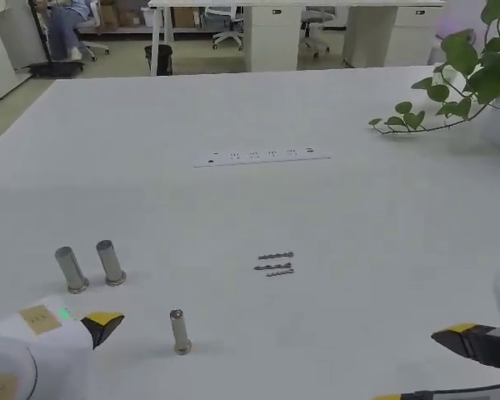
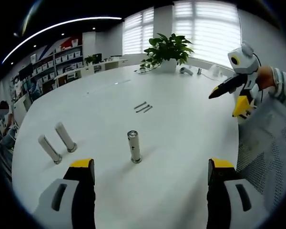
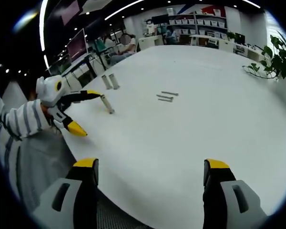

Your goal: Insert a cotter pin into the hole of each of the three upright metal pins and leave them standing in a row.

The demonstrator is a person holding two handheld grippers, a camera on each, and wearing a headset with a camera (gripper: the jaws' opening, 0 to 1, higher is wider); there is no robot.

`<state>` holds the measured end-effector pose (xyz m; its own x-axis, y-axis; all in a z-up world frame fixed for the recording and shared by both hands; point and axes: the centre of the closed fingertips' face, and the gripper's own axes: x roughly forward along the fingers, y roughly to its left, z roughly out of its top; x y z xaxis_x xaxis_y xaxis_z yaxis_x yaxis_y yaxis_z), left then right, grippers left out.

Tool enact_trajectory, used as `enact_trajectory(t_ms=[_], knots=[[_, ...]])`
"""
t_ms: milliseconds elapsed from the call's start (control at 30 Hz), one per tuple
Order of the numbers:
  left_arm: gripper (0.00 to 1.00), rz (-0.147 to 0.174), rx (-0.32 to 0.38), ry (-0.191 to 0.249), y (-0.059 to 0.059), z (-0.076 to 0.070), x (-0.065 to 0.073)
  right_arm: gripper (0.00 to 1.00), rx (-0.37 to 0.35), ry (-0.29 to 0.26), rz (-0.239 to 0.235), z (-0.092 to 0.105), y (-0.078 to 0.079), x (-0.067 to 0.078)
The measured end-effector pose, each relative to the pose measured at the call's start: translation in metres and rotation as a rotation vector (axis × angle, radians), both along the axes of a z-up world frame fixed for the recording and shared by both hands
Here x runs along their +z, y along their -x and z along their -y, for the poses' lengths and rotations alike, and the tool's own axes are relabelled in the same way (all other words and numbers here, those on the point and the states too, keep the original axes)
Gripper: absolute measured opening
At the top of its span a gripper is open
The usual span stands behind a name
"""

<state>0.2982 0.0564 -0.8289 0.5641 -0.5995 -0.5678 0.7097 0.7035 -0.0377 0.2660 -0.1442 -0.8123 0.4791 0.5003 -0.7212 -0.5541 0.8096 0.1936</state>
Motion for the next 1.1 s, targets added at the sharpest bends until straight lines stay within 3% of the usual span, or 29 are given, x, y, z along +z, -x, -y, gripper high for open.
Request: enact_trajectory(t_ms=[100,200,467,600,967,1100], knots=[[0.99,-0.012,0.005,-0.002,0.002,-0.002,-0.002,0.92,0.018,0.014,0.013,0.001,-0.007,0.006],[0.99,-0.048,0.026,0.000,0.003,-0.007,-0.006,0.89,0.038,0.011,0.026,0.000,-0.014,0.012],[0.99,-0.045,0.047,0.008,0.004,-0.014,-0.001,0.87,0.120,0.055,0.048,-0.009,-0.035,0.021],[0.99,-0.037,0.059,0.017,0.004,-0.016,0.005,0.85,0.204,0.091,0.035,-0.017,-0.035,0.019],[0.99,-0.071,0.103,0.056,0.010,-0.028,0.016,0.83,0.360,0.140,0.038,-0.044,-0.050,0.017],[0.99,-0.076,0.119,0.075,0.012,-0.030,0.018,0.80,0.415,0.186,0.000,-0.046,-0.051,0.007]])
